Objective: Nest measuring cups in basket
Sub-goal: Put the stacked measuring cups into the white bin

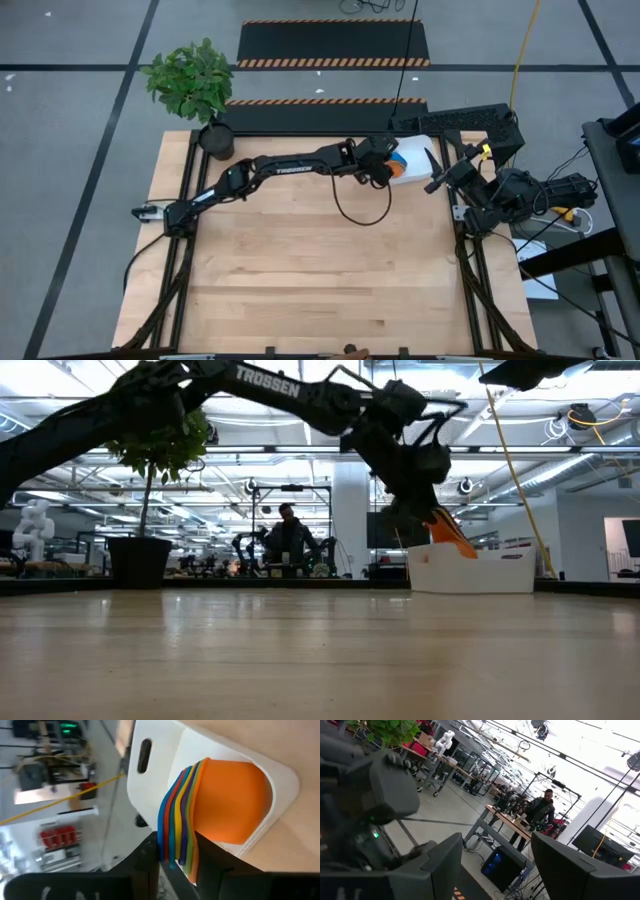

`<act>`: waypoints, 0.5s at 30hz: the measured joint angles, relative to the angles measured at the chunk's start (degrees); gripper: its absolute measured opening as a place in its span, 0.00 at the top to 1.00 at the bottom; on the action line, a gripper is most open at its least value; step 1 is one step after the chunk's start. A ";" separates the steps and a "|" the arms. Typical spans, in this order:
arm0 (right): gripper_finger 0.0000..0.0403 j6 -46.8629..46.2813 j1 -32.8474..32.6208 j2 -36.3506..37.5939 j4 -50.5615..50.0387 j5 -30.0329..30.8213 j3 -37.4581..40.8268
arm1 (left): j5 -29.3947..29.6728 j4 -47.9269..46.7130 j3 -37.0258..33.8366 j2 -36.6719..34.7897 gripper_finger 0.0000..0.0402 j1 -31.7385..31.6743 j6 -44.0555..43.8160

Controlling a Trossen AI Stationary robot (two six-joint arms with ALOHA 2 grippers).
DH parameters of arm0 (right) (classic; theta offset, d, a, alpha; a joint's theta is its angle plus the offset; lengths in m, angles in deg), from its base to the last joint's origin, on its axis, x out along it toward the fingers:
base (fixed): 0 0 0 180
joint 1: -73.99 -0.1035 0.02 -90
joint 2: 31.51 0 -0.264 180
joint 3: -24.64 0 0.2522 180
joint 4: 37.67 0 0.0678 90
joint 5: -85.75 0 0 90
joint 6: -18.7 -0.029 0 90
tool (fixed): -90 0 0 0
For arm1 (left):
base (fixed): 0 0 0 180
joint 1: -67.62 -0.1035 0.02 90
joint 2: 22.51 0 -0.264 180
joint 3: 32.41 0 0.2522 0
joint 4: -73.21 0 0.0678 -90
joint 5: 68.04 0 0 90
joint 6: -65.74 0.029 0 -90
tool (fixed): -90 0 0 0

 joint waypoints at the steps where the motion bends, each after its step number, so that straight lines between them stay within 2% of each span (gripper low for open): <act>1: 0.43 -0.04 0.00 -0.01 0.00 0.00 0.00 | -0.18 -1.68 -0.08 -0.89 0.78 0.13 -0.35; 8: 0.43 -0.14 0.00 0.00 -0.07 0.00 0.01 | -0.34 -16.41 -0.14 -5.07 0.78 0.66 -4.00; 12: 0.43 -0.16 0.00 0.00 0.03 -0.02 0.02 | 2.17 -17.26 -0.10 -5.64 0.78 1.27 -6.39; 15: 0.43 -0.16 0.00 -0.02 0.32 0.00 0.02 | 2.39 -13.14 -0.17 -5.60 0.78 2.18 -6.35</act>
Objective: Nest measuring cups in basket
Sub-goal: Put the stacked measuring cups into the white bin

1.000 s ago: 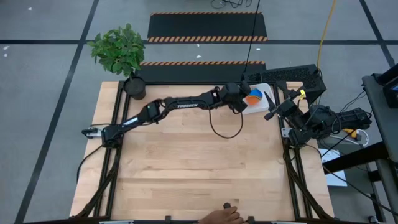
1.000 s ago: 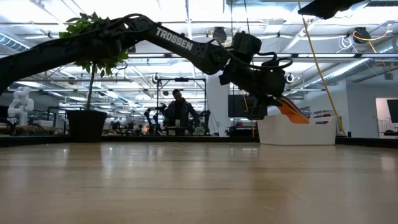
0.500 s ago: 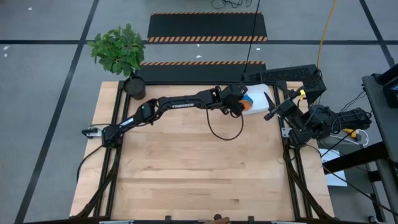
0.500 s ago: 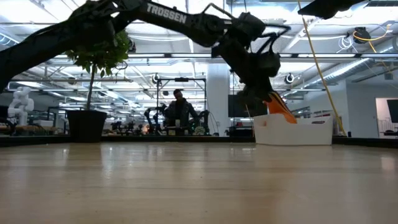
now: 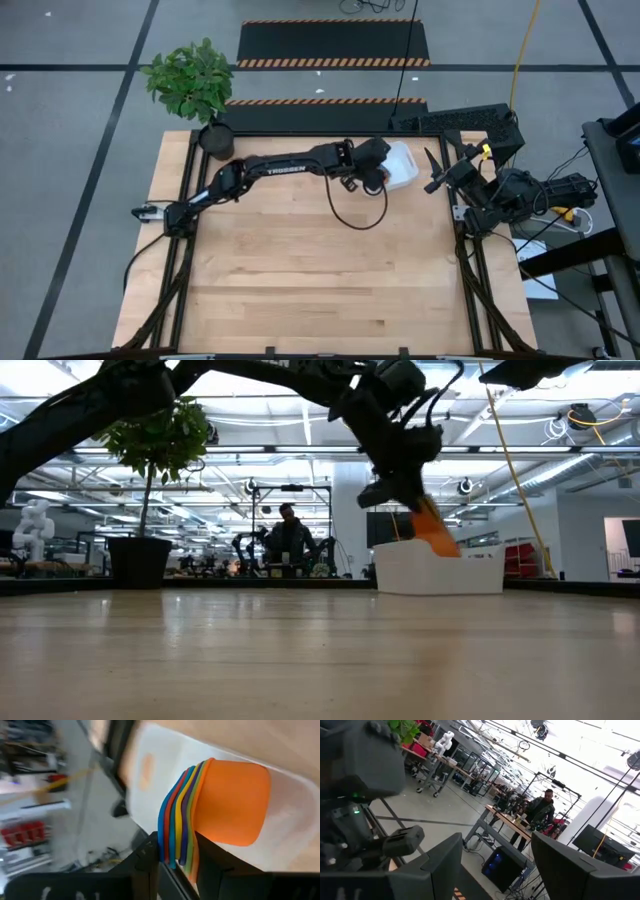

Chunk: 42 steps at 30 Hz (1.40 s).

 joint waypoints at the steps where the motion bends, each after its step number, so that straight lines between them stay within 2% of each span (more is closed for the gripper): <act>1: 0.43 0.00 0.00 0.00 0.03 0.00 0.00 | 0.02 1.88 -0.02 0.02 0.78 0.31 0.45; 10: 0.43 -0.24 0.00 0.00 0.01 0.02 0.00 | 0.99 16.39 -1.00 0.61 0.78 0.81 3.28; 13: 0.43 -0.24 0.00 0.00 0.01 0.02 0.00 | 5.20 26.73 -5.48 0.50 0.78 0.57 5.53; 16: 0.43 -0.25 -0.01 0.00 0.00 0.02 0.00 | 9.66 34.50 -11.05 0.50 0.78 0.29 11.69; 23: 0.43 -0.24 -0.02 0.00 -0.01 0.02 0.00 | 12.56 48.30 -23.05 0.52 0.78 -0.05 18.10; 29: 0.43 -0.24 0.00 0.01 -0.01 0.02 0.00 | 12.80 53.84 -28.01 0.29 0.78 -0.23 19.05; 31: 0.43 -0.24 -0.02 0.00 -0.01 0.04 0.00 | 12.91 54.17 -28.42 0.28 0.74 -0.20 17.22; 37: 0.43 -0.24 0.00 0.01 -0.03 0.04 0.00 | 13.05 53.40 -28.61 0.48 0.50 0.26 13.36; 42: 0.43 -0.24 -0.02 0.00 -0.33 0.04 0.00 | 15.54 53.35 -28.54 0.39 0.41 0.86 12.34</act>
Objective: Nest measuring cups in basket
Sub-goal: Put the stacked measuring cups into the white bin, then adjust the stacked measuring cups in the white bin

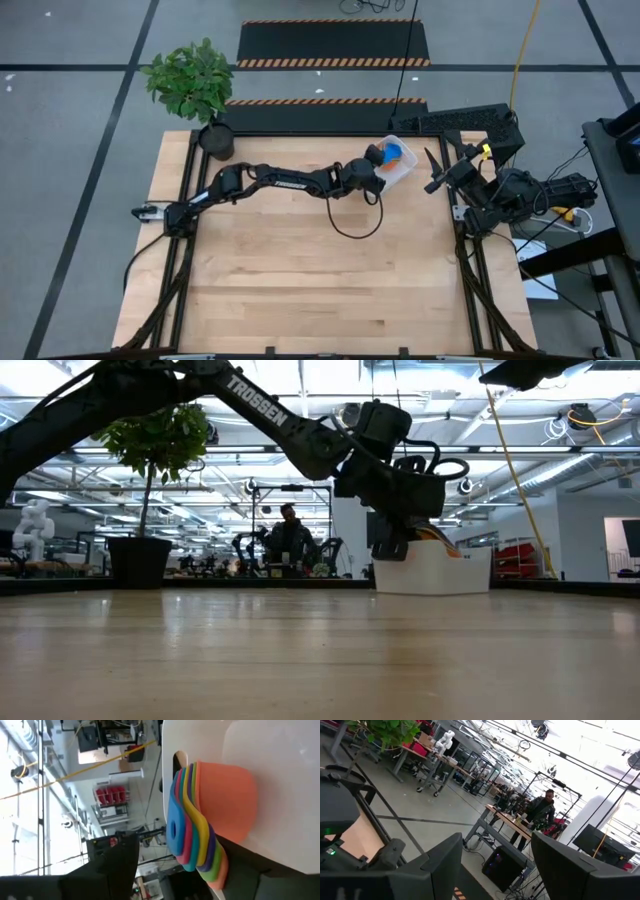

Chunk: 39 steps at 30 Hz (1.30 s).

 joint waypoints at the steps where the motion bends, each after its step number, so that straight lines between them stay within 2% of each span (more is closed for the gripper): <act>1: 0.43 0.00 0.01 0.00 -0.01 0.00 0.00 | 0.22 -0.03 0.00 0.00 0.41 0.06 -0.53; 5: 0.43 0.00 0.00 0.00 -0.07 0.00 0.00 | 0.05 -1.40 0.00 -0.59 0.41 0.12 -2.21; 17: 0.43 -0.39 0.00 0.02 -0.10 0.01 0.00 | -8.40 -13.40 -0.03 -5.81 0.42 -0.39 -14.27; 27: 0.43 -0.86 -0.01 0.02 -0.03 0.00 0.00 | -19.33 -20.51 0.00 -12.12 0.42 -0.45 -26.95; 39: 0.43 -1.66 0.00 0.02 0.40 -0.09 0.00 | -21.96 -24.01 0.00 -13.51 0.42 -0.49 -35.82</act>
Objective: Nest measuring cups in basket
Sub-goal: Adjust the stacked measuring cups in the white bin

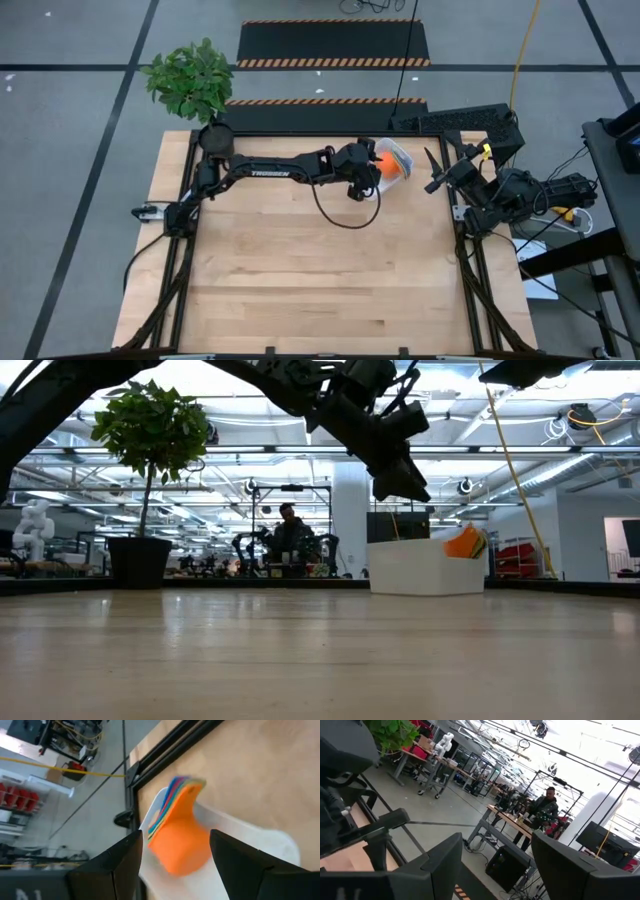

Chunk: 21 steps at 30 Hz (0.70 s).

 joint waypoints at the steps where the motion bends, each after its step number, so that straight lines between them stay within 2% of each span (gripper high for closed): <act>1: 0.43 0.00 0.00 0.00 -0.02 -0.02 0.00 | -1.03 0.11 0.00 0.00 0.42 0.00 -0.93; 8: 0.43 -4.12 0.03 0.00 -2.19 0.51 0.00 | -3.21 1.92 0.00 0.00 0.42 0.22 -3.33; 10: 0.43 -7.42 0.16 -0.44 -3.70 2.02 0.00 | -0.41 1.84 0.00 0.00 0.42 0.41 -3.37; 13: 0.43 -10.16 0.65 -1.77 -3.94 4.59 0.00 | 8.48 1.28 0.00 -0.37 0.42 0.74 -4.77; 15: 0.43 -11.93 0.82 -2.72 -4.55 4.94 0.00 | 12.11 -0.36 0.00 -1.23 0.42 0.53 -7.34; 21: 0.42 -24.53 2.08 -6.73 -12.00 4.57 0.00 | 13.22 -8.52 0.07 -3.85 0.42 -1.65 -17.83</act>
